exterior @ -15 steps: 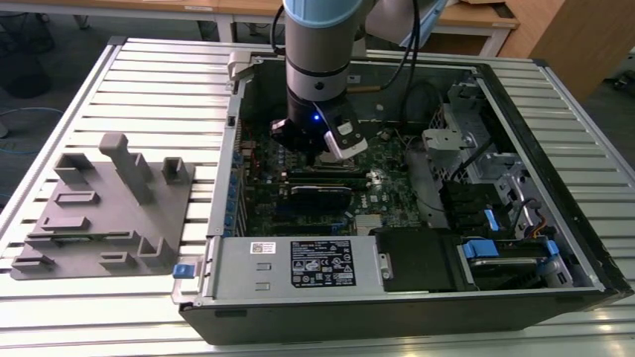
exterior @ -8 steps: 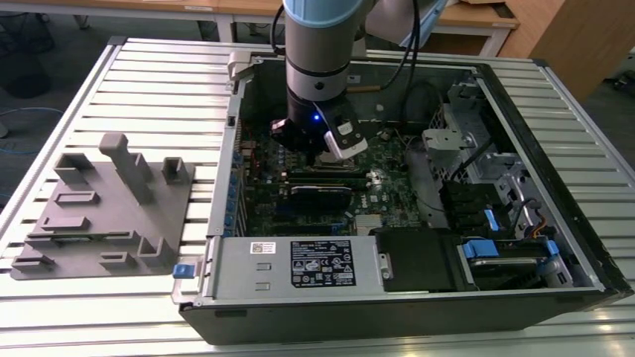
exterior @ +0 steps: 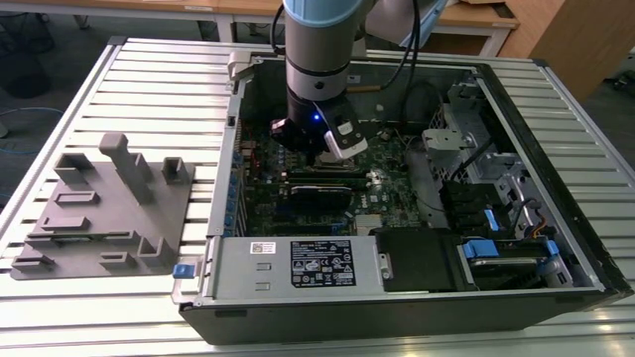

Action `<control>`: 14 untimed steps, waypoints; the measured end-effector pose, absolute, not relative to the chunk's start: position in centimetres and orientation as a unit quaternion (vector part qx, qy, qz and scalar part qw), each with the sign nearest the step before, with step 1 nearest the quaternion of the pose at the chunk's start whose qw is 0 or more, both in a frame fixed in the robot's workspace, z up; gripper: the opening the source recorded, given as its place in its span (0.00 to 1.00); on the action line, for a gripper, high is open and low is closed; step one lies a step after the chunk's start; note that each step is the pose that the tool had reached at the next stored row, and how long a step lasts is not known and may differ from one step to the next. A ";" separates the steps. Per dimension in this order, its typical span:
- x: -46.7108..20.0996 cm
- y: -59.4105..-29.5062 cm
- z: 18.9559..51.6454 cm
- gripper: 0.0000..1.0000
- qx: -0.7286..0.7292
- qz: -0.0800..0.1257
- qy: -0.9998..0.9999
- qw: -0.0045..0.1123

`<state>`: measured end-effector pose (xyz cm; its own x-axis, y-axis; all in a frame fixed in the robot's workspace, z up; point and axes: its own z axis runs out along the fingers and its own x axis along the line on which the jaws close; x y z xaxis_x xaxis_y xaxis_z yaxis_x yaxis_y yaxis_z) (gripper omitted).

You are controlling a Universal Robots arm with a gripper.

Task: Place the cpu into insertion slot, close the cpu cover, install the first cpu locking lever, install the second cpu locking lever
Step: 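Install the second cpu locking lever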

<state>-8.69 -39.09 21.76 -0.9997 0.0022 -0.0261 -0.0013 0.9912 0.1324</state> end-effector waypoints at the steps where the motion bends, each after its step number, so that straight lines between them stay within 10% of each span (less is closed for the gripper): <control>1: -8.7 -39.1 21.9 0.11 0.000 0.066 0.998 0.013; 14: -8.7 -39.1 24.2 0.11 0.000 0.067 0.998 0.013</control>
<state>-8.68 -39.08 24.18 -0.9997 0.0022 -0.0264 -0.0013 0.9911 0.1328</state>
